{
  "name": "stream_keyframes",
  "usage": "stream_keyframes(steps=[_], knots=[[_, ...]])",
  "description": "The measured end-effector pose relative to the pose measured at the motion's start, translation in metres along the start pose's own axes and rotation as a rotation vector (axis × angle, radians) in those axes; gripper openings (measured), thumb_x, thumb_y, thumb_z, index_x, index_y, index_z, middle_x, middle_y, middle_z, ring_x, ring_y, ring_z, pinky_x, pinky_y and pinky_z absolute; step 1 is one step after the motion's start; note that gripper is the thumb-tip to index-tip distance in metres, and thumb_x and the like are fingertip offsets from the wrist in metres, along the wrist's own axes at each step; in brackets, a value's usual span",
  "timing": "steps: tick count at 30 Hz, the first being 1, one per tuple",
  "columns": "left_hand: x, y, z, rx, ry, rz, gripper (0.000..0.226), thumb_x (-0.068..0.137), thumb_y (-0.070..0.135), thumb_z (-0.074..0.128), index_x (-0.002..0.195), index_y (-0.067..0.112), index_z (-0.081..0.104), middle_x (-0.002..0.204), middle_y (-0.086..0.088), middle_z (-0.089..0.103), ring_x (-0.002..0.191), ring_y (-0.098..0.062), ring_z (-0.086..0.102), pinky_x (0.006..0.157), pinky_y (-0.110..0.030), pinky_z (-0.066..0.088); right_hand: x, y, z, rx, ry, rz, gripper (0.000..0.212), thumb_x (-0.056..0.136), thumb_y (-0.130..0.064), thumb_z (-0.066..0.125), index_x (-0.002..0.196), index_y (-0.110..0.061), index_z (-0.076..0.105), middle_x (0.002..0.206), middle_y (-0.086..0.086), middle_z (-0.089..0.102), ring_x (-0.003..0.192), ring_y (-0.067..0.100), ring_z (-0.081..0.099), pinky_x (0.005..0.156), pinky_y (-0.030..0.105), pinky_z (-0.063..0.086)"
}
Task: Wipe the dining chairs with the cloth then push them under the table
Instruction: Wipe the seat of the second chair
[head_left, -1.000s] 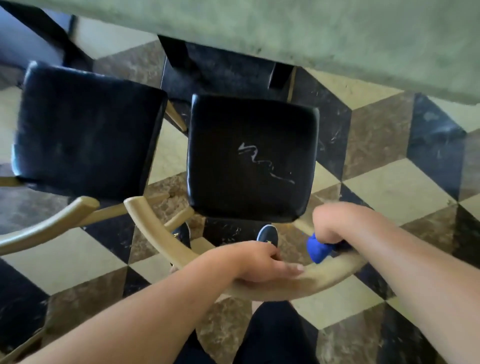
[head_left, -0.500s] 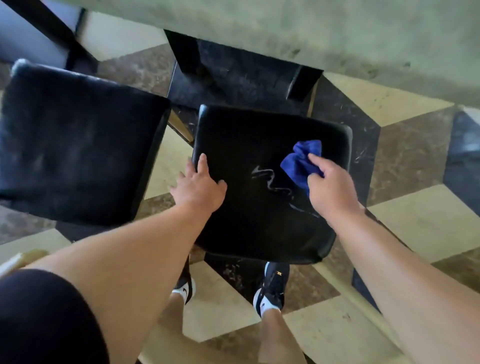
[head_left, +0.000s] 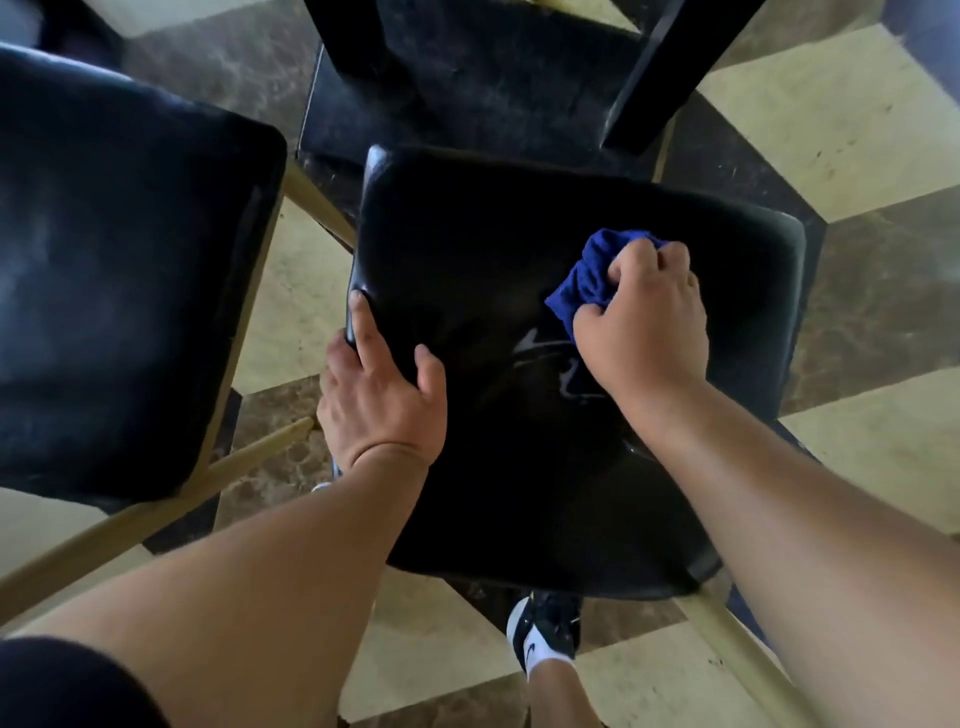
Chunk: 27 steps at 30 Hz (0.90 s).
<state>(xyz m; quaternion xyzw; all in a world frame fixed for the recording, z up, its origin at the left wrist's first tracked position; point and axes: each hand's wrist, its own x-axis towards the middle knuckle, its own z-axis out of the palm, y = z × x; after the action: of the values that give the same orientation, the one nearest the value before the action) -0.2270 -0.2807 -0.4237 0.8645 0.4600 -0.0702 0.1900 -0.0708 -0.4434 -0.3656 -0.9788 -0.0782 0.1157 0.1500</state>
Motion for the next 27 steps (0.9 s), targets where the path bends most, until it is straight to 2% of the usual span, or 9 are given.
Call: stream_keyframes(steps=[2,8,13,16,18,20,24,27], knots=[[0.001,0.001,-0.002,-0.005,-0.006,0.005,0.081,0.096,0.063,0.034,0.165,0.032,0.005,0.153,-0.016,0.043,0.129,-0.038,0.048,0.1,-0.059,0.045,0.008,-0.016,0.009,0.003,0.027,-0.003,0.026,0.079,-0.01,0.064,0.102,-0.01,0.052,0.114,0.013,0.053,0.099,0.033,0.055,0.08,0.043,0.052],[-0.002,0.005,-0.006,-0.001,-0.03,-0.009,0.084,0.093,0.063,0.032,0.165,0.031,0.003,0.153,-0.016,0.042,0.127,-0.037,0.047,0.104,-0.056,0.042,0.033,-0.073,0.032,0.043,0.04,-0.102,0.031,0.076,-0.005,0.064,0.105,-0.009,0.054,0.119,0.016,0.054,0.106,0.035,0.055,0.092,0.042,0.047],[0.0,0.006,-0.011,0.018,-0.05,-0.003,0.087,0.093,0.064,0.032,0.167,0.028,0.003,0.156,-0.019,0.04,0.132,-0.038,0.044,0.107,-0.055,0.039,0.043,-0.148,0.055,0.028,-0.051,-0.395,0.046,0.077,-0.024,0.04,0.119,-0.013,0.055,0.123,0.013,0.053,0.11,0.033,0.053,0.094,0.041,0.043],[-0.001,0.007,-0.013,0.014,-0.062,0.001,0.087,0.095,0.062,0.036,0.168,0.027,0.004,0.156,-0.019,0.039,0.132,-0.039,0.044,0.107,-0.055,0.039,0.039,-0.159,0.066,0.012,-0.078,-0.528,0.035,0.084,-0.024,0.049,0.118,-0.017,0.056,0.121,0.009,0.054,0.108,0.029,0.053,0.093,0.039,0.041],[-0.001,0.009,-0.015,0.012,-0.065,-0.006,0.087,0.093,0.063,0.029,0.168,0.027,0.005,0.156,-0.02,0.04,0.133,-0.04,0.044,0.107,-0.056,0.039,0.044,-0.14,0.059,0.036,-0.066,-0.52,0.034,0.084,-0.021,0.041,0.113,-0.018,0.059,0.116,0.009,0.055,0.104,0.032,0.053,0.09,0.041,0.041],[-0.002,0.011,-0.016,0.006,-0.067,-0.007,0.086,0.092,0.063,0.028,0.167,0.027,0.007,0.156,-0.021,0.04,0.132,-0.041,0.045,0.106,-0.057,0.04,0.051,-0.108,0.049,0.002,-0.025,-0.469,0.028,0.085,-0.015,0.045,0.109,-0.019,0.059,0.111,0.01,0.055,0.102,0.034,0.053,0.088,0.044,0.042],[-0.002,0.011,-0.014,0.0,-0.064,-0.021,0.084,0.093,0.063,0.03,0.166,0.029,0.005,0.155,-0.02,0.041,0.13,-0.041,0.047,0.104,-0.059,0.042,0.061,-0.026,0.02,-0.079,0.047,-0.267,0.031,0.078,-0.006,0.058,0.107,-0.018,0.059,0.109,0.013,0.053,0.102,0.039,0.053,0.092,0.049,0.044],[-0.003,0.011,-0.014,-0.003,-0.068,-0.026,0.084,0.094,0.063,0.032,0.165,0.03,0.002,0.154,-0.02,0.041,0.131,-0.041,0.047,0.103,-0.059,0.044,0.065,0.033,-0.007,-0.136,0.067,-0.072,0.03,0.079,-0.004,0.061,0.106,-0.017,0.058,0.116,0.017,0.053,0.11,0.043,0.052,0.094,0.05,0.043]])
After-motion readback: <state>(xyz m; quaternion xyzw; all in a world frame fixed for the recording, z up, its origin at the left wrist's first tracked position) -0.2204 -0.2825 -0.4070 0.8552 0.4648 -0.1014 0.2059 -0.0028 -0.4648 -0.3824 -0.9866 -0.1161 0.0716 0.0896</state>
